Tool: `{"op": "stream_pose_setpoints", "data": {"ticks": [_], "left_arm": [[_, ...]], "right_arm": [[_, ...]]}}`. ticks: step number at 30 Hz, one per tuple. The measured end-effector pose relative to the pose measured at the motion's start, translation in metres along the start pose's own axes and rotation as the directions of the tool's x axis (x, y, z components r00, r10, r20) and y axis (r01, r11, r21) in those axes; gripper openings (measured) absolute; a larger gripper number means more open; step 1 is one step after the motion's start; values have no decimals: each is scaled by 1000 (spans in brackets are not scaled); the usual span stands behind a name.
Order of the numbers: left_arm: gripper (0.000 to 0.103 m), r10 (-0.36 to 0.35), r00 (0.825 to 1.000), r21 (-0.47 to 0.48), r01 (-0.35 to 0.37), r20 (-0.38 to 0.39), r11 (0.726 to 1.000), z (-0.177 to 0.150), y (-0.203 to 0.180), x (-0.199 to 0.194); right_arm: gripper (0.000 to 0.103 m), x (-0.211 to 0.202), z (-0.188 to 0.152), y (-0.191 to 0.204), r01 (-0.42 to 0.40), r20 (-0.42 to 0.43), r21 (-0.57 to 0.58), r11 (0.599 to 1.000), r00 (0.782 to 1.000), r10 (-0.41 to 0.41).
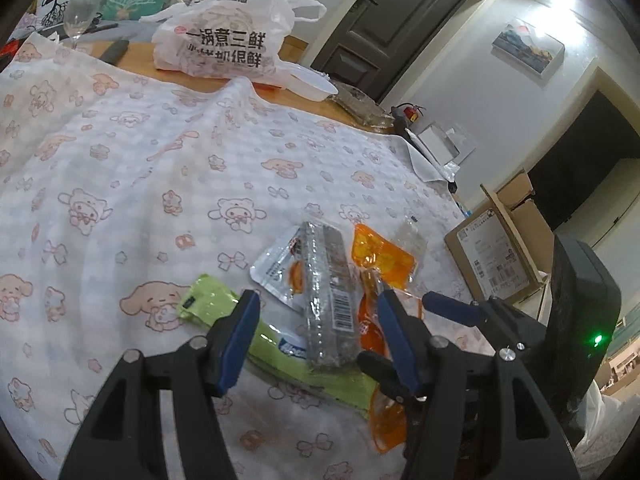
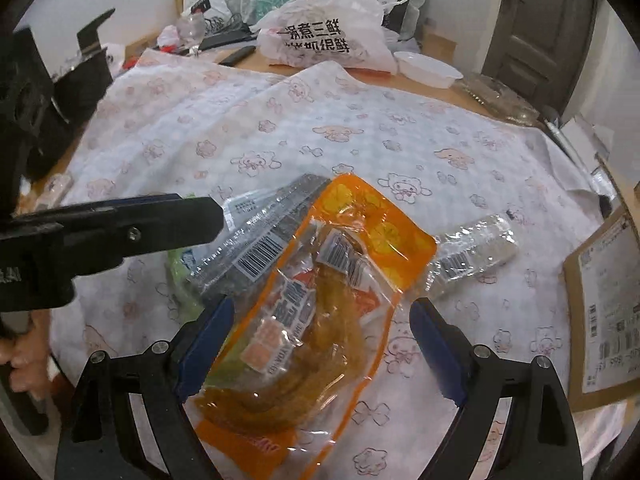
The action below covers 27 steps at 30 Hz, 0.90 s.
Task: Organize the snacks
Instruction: 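Grasp the orange spicy strip packet with the right tool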
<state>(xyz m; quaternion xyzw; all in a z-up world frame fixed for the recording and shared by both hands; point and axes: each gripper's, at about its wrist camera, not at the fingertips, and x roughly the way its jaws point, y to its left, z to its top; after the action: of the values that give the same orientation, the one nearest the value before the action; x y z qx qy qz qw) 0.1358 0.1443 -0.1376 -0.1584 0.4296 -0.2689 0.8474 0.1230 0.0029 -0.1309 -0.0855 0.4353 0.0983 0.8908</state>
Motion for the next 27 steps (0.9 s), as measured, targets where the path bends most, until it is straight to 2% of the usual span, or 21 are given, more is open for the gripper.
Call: {"op": "stream_pose_setpoints", "data": {"ticks": [7, 10, 12, 15, 21, 25, 27], "left_arm": [[58, -17, 1000, 5, 17, 2, 1000, -5, -7, -4], [58, -20, 1000, 12, 20, -4, 1000, -6, -11, -3], [58, -23, 1000, 16, 23, -6, 1000, -6, -14, -2], [58, -35, 999, 24, 35, -13, 999, -7, -19, -1], [58, -65, 997, 47, 66, -35, 997, -10, -33, 5], [58, -70, 997, 55, 72, -45, 996, -10, -40, 10], [58, -68, 996, 59, 71, -50, 996, -10, -43, 12]], "right_arm": [[88, -5, -15, -18, 59, -51, -26, 998, 997, -61], [88, -10, -24, -21, -6, -70, -3, 1000, 998, 6], [88, -7, -30, -21, 5, -89, -6, 1000, 996, -6], [86, -5, -35, -28, -16, -94, 35, 999, 995, 19], [81, -12, -36, -35, 19, -87, -17, 1000, 996, -20], [80, -8, -36, -40, -43, -94, 26, 999, 994, 46], [74, -4, -34, -42, -37, -79, 47, 998, 996, 41]]}}
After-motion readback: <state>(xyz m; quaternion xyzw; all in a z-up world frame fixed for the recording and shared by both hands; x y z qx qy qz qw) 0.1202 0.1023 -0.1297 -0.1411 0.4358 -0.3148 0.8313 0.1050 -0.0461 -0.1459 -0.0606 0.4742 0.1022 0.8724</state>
